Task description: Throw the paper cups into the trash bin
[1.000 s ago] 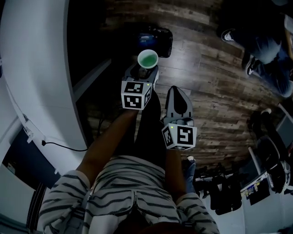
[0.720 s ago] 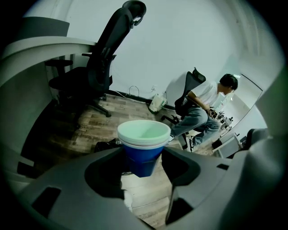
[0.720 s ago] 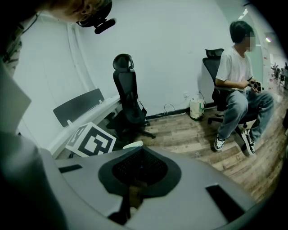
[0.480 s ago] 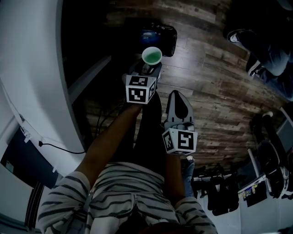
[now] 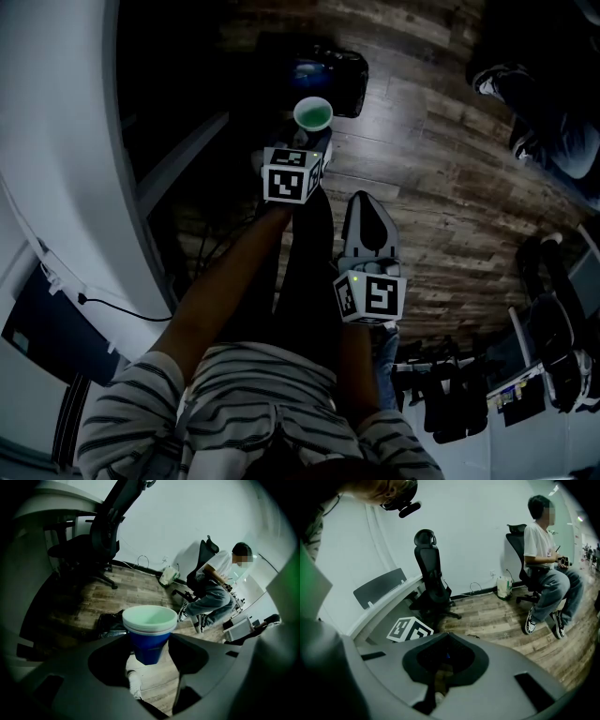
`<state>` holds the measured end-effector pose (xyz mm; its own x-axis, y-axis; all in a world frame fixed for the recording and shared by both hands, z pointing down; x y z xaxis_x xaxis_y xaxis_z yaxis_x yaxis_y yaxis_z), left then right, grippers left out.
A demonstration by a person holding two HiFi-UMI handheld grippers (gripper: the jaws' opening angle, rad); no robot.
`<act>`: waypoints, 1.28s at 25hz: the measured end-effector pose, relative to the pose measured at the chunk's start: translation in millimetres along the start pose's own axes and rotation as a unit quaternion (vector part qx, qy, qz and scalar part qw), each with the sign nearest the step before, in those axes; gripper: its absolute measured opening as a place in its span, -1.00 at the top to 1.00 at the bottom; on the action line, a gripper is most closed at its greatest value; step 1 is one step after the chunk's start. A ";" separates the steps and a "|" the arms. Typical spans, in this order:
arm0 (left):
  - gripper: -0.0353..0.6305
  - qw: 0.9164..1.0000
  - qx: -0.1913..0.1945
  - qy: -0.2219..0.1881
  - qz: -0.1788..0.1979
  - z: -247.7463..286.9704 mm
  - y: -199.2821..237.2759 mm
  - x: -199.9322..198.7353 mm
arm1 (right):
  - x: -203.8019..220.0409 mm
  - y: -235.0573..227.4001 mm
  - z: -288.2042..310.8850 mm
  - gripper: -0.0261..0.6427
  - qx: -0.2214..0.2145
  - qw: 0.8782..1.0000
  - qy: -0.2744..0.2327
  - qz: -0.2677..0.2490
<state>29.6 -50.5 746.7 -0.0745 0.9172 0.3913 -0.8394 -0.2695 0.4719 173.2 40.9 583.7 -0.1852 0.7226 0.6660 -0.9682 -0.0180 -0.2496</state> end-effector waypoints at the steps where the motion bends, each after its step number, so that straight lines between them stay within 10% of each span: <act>1: 0.07 1.000 0.000 0.003 0.001 3.6 1.7 0.4 | 0.7 -0.2 1.2 0.89 0.000 1.000 0.001 0.000; 32: 0.07 0.997 -0.012 0.079 -0.003 92.5 44.3 2.4 | 12.4 -18.2 20.3 0.89 0.008 1.000 0.026 0.004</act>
<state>42.1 -87.4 841.6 -0.1513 0.9542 0.2580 -0.8530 -0.2579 0.4537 185.1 36.2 610.8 -0.1847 0.7575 0.6262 -0.9693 -0.0352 -0.2433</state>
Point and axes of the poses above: the fingertips, and each gripper's own axes: z forward along the fingers, y to its left, x out of its underside, the point moved 9 cm from there along -z, backward along the fingers, and after that the axes turned 7 degrees about x, right-handed, at the moved point
